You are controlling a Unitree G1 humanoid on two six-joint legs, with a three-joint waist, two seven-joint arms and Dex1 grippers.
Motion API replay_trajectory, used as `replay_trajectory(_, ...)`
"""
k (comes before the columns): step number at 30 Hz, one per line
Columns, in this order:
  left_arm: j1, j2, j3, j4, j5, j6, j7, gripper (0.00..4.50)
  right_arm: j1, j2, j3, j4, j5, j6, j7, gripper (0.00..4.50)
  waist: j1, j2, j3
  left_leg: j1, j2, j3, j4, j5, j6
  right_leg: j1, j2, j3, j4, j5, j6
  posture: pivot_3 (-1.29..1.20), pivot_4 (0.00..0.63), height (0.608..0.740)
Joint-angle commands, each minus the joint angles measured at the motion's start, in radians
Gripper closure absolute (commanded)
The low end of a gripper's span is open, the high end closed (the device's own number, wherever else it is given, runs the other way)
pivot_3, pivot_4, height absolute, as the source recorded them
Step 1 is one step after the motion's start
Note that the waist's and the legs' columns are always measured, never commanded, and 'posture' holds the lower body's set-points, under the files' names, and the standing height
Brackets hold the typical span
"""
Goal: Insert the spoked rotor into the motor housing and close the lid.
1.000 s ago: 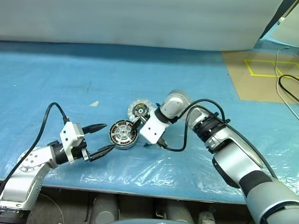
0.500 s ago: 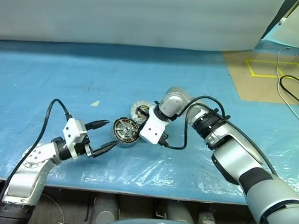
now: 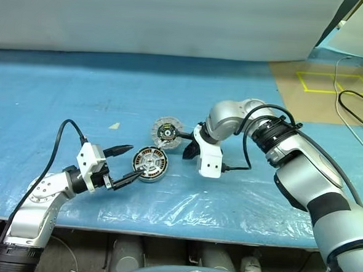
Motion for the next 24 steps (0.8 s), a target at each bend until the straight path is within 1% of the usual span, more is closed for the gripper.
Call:
replay_trajectory(1,0.005,0.003,0.010,-0.019,-0.009,-0.011,0.002,0.36,-0.027,-0.002,-0.003,-0.035,-0.005,-0.042,-0.069,4.49,0.000,0.000,0.000,0.000,0.000,0.000,0.000,0.000,0.000,0.000,0.000,0.000,0.000,0.000,0.000,0.00,0.150,0.740)
replay_trajectory(4,0.011,0.006,0.016,-0.021,-0.012,-0.009,0.002,0.36,-0.048,-0.009,-0.001,-0.033,0.044,-0.051,-0.071,4.49,0.000,0.000,0.000,0.000,0.000,0.000,0.000,0.000,0.000,0.000,0.000,0.000,0.000,0.000,0.000,0.00,0.150,0.740)
replay_trajectory(6,0.012,0.008,0.022,-0.026,-0.018,-0.005,0.004,0.36,-0.059,-0.007,0.002,-0.034,0.108,-0.034,-0.049,4.49,0.000,0.000,0.000,0.000,0.000,0.000,0.001,0.000,0.000,0.000,0.000,0.000,0.001,0.000,0.000,0.00,0.150,0.740)
replay_trajectory(9,0.017,0.009,0.028,-0.039,-0.029,0.006,0.006,0.36,-0.064,-0.005,0.018,-0.046,0.195,-0.019,-0.015,3.92,0.000,0.000,0.000,0.000,0.000,0.000,0.001,0.000,0.000,0.000,0.000,0.000,0.002,0.000,0.000,0.00,0.150,0.740)
replay_trajectory(13,0.025,0.012,0.031,-0.045,-0.034,0.013,0.004,0.36,-0.051,0.001,0.046,-0.072,0.322,0.043,0.066,2.56,-0.001,0.000,0.000,0.000,0.000,0.000,0.001,0.000,0.000,0.000,0.000,0.000,0.001,0.000,0.000,0.00,0.150,0.740)
replay_trajectory(15,0.028,0.012,0.029,-0.047,-0.032,0.014,0.005,0.36,-0.046,0.028,0.044,-0.066,0.345,0.070,0.071,1.91,-0.001,0.000,0.000,0.000,0.000,0.000,0.001,0.000,0.000,0.000,0.000,0.000,0.001,0.000,0.000,0.00,0.150,0.740)
replay_trajectory(17,0.032,0.013,0.031,-0.049,-0.032,0.015,0.005,0.36,-0.045,0.050,0.044,-0.045,0.322,0.077,0.062,1.30,-0.002,0.000,0.000,0.000,0.000,0.000,0.001,0.000,0.000,0.000,0.000,0.000,0.002,0.000,0.000,0.00,0.150,0.740)
replay_trajectory(24,0.036,0.009,0.026,-0.059,-0.028,0.019,0.014,0.36,-0.033,0.088,0.057,0.001,0.225,0.069,0.016,1.30,0.001,0.000,0.000,0.000,0.000,0.000,0.001,0.000,0.000,0.000,0.000,0.000,0.001,0.000,0.000,0.00,0.150,0.740)
